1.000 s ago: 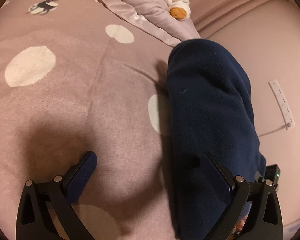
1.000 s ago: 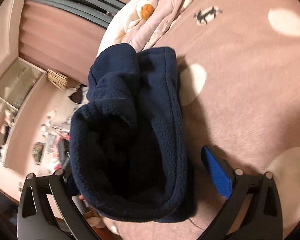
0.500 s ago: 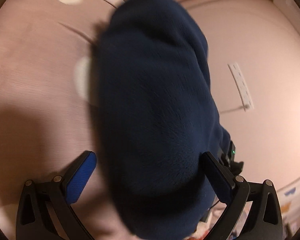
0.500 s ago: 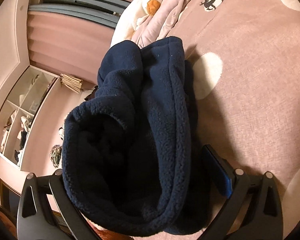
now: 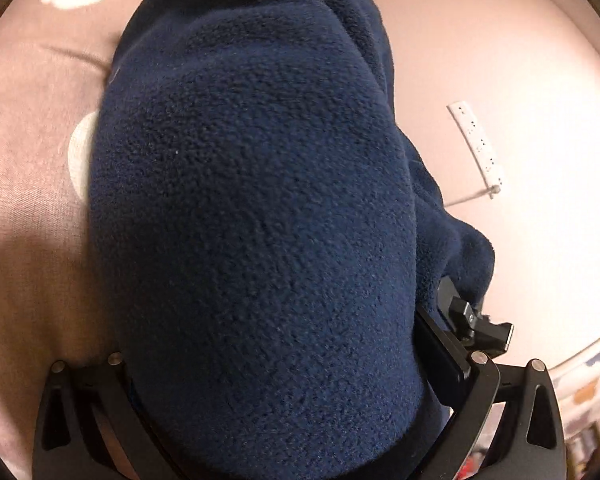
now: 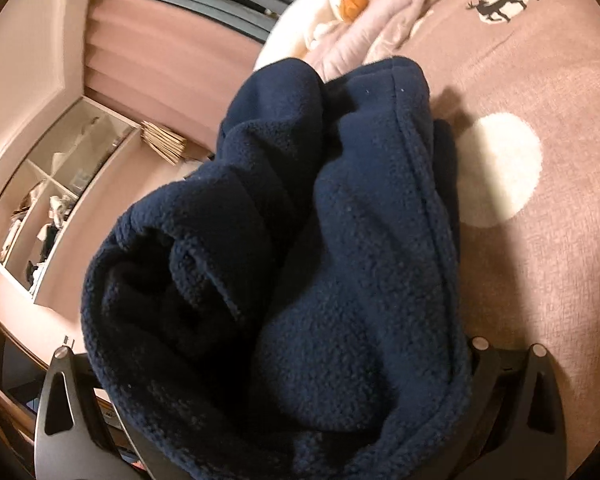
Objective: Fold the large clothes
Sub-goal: 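Lift the folded jacket bundle off the bed with both tools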
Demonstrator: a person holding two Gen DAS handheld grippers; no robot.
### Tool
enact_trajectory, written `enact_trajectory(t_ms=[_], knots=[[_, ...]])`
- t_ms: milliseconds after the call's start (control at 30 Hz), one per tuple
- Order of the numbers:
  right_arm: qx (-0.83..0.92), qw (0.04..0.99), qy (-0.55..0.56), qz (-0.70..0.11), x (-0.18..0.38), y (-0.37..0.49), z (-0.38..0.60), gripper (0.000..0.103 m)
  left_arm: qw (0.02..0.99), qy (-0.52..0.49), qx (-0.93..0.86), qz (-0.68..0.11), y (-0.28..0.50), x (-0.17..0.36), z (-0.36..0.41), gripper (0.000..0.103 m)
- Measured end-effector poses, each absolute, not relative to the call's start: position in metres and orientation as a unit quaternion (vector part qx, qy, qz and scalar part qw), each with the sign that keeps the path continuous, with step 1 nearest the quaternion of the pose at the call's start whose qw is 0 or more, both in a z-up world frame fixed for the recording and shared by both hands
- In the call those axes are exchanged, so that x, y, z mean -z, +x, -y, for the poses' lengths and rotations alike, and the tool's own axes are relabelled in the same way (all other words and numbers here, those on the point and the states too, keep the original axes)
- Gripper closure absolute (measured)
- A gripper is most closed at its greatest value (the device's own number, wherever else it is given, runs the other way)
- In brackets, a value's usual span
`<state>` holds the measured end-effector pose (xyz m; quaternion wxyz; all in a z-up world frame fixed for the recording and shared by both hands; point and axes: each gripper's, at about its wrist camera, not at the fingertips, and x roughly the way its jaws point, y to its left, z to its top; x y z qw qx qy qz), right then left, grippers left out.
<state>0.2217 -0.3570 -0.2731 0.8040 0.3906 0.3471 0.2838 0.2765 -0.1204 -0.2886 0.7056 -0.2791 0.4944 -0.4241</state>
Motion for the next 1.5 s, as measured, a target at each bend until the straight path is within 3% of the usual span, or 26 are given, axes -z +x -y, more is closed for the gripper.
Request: enact_trajectory(t_ms=[367, 667, 1067, 1500], knots=[[-0.307, 0.823, 0.373, -0.297, 0.237, 0.203, 0.342, 0.012, 0.734, -0.277, 0.449, -0.429, 0.244, 0.252, 0.102, 0.005], [-0.351, 0.835, 0.35, -0.238, 0.186, 0.182, 0.326, 0.011, 0.779, -0.24, 0.452, -0.362, 0.191, 0.19, 0.075, 0.005], [-0.368, 0.836, 0.343, -0.219, 0.161, 0.167, 0.28, 0.009, 0.808, -0.241, 0.423, -0.333, 0.135, 0.16, 0.035, 0.005], [-0.414, 0.827, 0.319, -0.206, 0.128, 0.185, 0.224, 0.007, 0.832, -0.249, 0.411, -0.276, 0.131, 0.143, -0.007, 0.005]])
